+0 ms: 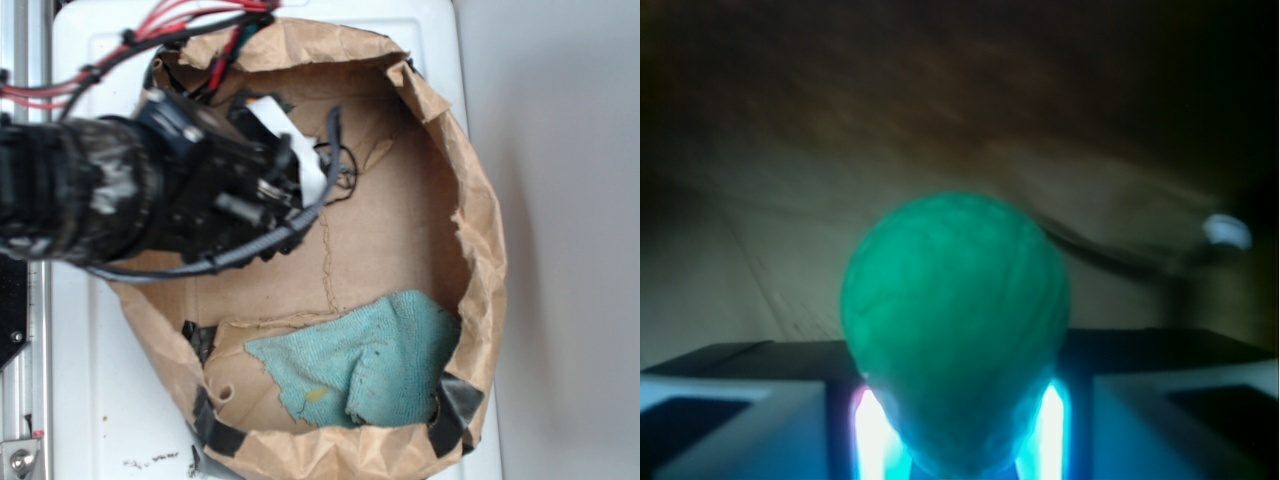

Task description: Grab the green ball.

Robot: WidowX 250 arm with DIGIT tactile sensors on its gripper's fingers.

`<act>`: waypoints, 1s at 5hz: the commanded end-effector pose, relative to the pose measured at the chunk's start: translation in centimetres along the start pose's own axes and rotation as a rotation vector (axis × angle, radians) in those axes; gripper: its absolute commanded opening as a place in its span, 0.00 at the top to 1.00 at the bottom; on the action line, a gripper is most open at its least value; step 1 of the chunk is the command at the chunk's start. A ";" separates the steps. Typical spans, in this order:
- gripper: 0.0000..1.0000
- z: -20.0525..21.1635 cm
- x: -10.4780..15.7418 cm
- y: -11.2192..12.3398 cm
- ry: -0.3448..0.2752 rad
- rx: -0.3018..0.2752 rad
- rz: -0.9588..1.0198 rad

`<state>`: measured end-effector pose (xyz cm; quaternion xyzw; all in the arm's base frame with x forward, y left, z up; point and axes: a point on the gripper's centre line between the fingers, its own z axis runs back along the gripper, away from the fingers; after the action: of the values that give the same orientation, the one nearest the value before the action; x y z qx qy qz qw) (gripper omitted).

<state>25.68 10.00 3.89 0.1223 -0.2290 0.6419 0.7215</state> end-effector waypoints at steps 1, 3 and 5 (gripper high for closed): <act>1.00 6.4 1.0 0.7 0.119 -0.160 -0.259; 1.00 10.4 -0.6 0.6 0.239 -0.147 -0.726; 1.00 13.1 -0.1 -0.9 0.314 -0.107 -0.797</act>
<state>23.91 2.68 13.43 0.0693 -0.0606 0.3163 0.9442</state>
